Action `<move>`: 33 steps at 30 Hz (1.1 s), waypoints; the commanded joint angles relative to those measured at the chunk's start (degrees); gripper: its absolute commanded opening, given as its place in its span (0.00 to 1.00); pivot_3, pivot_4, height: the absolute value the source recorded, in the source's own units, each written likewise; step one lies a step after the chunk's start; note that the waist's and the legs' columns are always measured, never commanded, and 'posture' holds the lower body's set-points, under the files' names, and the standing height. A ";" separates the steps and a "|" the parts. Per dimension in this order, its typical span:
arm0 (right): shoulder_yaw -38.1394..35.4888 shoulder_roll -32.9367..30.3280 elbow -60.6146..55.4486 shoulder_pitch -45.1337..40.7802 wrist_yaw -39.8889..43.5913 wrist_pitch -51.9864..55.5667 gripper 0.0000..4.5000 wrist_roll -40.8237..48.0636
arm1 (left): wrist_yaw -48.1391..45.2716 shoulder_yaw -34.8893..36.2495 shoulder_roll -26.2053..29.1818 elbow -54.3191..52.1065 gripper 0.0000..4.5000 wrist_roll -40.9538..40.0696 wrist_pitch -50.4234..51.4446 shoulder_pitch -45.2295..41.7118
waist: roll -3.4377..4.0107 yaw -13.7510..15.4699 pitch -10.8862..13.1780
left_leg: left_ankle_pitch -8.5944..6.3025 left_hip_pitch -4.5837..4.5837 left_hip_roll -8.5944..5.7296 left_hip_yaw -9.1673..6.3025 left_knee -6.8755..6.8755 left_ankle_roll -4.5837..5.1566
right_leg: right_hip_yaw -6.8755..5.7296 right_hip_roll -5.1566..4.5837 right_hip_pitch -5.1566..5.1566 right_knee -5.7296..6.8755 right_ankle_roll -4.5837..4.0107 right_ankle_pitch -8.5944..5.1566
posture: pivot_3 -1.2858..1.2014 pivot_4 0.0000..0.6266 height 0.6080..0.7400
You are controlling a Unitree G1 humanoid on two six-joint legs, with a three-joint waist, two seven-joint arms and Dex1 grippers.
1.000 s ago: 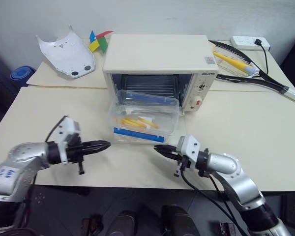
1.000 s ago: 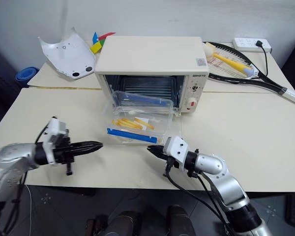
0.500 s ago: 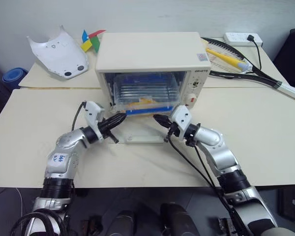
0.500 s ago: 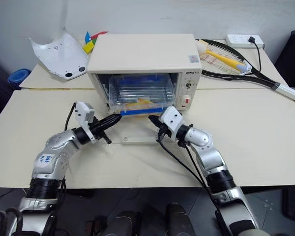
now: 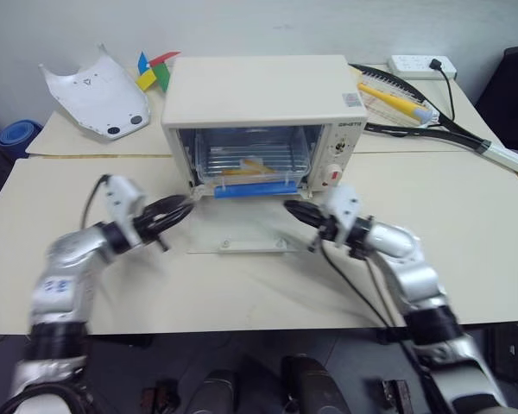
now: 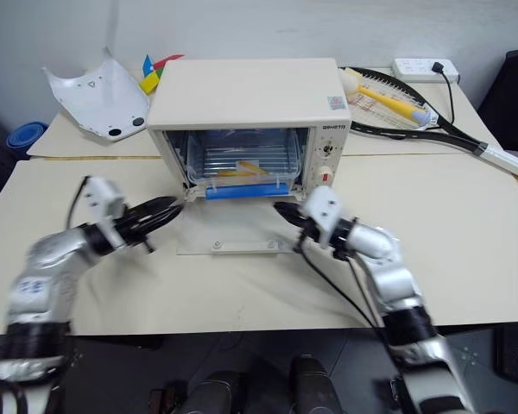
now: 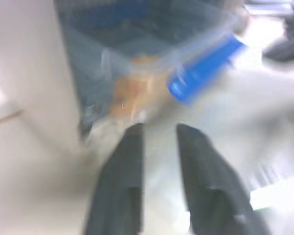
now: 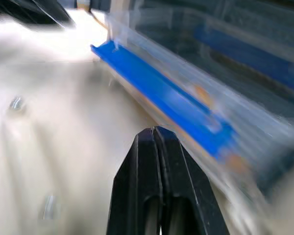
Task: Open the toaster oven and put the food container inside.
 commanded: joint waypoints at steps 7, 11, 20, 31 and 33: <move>-3.86 -4.87 13.66 5.45 9.27 -10.53 0.14 -0.75 | -17.68 7.70 9.64 -0.60 0.96 -6.42 -1.67 5.82 | 0.04 0.77 0.02 | 0.01 0.11 0.03 0.05 0.02 0.03 | 0.04 0.02 0.12 0.02 -0.01 0.01 | 0.52 0.24 1.00; -0.32 -2.04 22.36 3.27 12.18 -18.13 0.44 -3.87 | -20.02 7.98 9.32 0.25 1.00 -6.65 -2.47 6.73 | 0.01 0.20 0.01 | -0.01 0.13 0.04 0.13 -0.03 0.05 | 0.07 0.03 0.08 0.03 -0.01 0.01 | 0.52 0.24 1.00; 0.47 4.75 16.92 -0.37 16.40 -16.11 0.50 2.28 | -16.98 10.15 8.36 -2.31 1.00 -10.51 2.53 5.15 | -0.03 -0.62 -0.02 | -0.03 0.15 0.12 0.10 -0.03 -0.02 | 0.04 0.09 0.03 0.12 -0.02 0.01 | 0.52 0.24 1.00; -2.67 6.41 9.37 -3.39 14.48 -9.20 0.06 8.86 | -11.79 12.82 5.42 -5.02 1.00 -12.12 3.55 5.98 | -0.03 -0.31 -0.02 | -0.04 0.12 0.09 0.07 0.02 -0.01 | 0.04 0.06 0.04 0.10 -0.02 0.01 | 0.52 0.24 1.00; -3.36 7.16 9.19 -4.68 13.53 -8.26 0.00 9.57 | -11.27 12.88 5.08 -5.08 1.00 -12.08 3.36 5.96 | -0.03 -0.37 -0.02 | -0.04 0.12 0.09 0.07 0.01 -0.01 | 0.04 0.06 0.03 0.10 -0.02 0.01 | 0.52 0.24 1.00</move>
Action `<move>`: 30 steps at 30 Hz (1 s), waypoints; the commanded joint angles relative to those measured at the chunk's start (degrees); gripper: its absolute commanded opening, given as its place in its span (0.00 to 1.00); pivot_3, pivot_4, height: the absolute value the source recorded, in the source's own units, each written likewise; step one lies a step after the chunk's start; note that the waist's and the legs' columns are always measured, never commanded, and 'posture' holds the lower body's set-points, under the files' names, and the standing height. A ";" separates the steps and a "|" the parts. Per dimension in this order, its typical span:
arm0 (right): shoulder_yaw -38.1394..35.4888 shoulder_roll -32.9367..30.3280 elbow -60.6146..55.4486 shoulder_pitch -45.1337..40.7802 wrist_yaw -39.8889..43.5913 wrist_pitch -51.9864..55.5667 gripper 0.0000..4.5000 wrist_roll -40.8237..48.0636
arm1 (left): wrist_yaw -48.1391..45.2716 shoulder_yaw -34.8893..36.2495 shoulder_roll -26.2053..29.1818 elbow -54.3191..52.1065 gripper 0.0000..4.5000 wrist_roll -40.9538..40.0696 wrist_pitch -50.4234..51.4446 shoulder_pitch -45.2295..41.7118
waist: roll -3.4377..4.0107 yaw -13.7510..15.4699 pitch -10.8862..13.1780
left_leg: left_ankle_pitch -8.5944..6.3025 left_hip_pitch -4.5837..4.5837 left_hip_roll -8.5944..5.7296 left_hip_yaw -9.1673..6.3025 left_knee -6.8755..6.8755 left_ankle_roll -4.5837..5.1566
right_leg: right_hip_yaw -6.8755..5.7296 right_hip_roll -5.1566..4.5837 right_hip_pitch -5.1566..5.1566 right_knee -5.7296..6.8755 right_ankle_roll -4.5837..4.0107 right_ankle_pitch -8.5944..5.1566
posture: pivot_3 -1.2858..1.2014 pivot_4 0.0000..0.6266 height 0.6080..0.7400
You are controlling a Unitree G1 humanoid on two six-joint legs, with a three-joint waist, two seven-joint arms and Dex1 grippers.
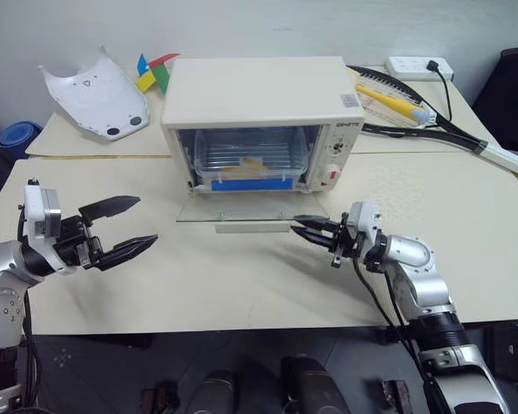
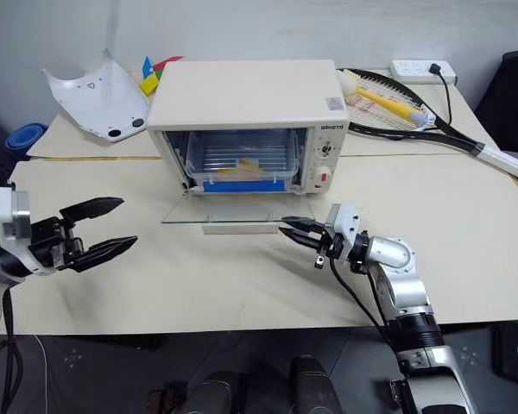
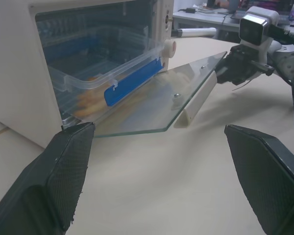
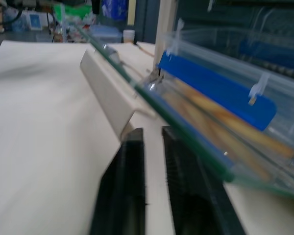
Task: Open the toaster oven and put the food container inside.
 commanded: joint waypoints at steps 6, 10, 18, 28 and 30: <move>-5.20 3.73 -0.34 -6.82 -5.02 0.18 0.00 4.04 | 2.70 2.62 -1.42 -1.42 1.00 -1.53 -0.71 -0.72 | 0.01 -0.06 0.01 | 0.00 0.00 0.01 0.01 -0.01 -0.01 | 0.00 0.00 -0.03 0.03 0.00 0.00 | 0.52 0.24 1.00; -7.56 4.79 1.71 -10.35 -7.33 -0.24 0.00 4.69 | 3.55 2.73 -2.34 -1.51 1.00 -1.52 -0.92 -0.78 | 0.01 -0.06 0.01 | 0.00 0.00 -0.01 0.01 0.00 0.00 | 0.00 -0.01 -0.02 0.02 0.00 0.00 | 0.52 0.24 1.00; -5.14 -5.51 -4.34 -3.01 4.93 2.04 0.08 3.54 | 1.89 2.72 -1.80 -2.42 1.00 3.23 -6.25 5.19 | 0.02 0.04 0.01 | -0.04 -0.03 -0.02 0.00 -0.03 0.07 | -0.01 -0.03 -0.01 -0.05 0.00 0.00 | 0.52 0.24 1.00; -7.39 -13.58 -4.42 12.22 10.29 -7.04 0.76 0.51 | 4.17 0.72 -4.31 -2.62 1.00 12.10 -14.77 16.22 | 0.01 0.22 0.01 | -0.06 0.02 0.01 0.08 -0.01 0.10 | 0.04 -0.02 0.08 -0.08 0.00 0.00 | 0.52 0.24 1.00; -7.78 -13.25 -4.20 13.39 9.34 -8.65 0.90 0.22 | 5.29 0.56 -5.18 -3.38 1.00 12.58 -15.41 16.89 | 0.01 0.38 0.01 | -0.06 0.03 0.00 0.08 0.01 0.10 | 0.05 -0.02 0.09 -0.08 0.00 0.00 | 0.52 0.24 1.00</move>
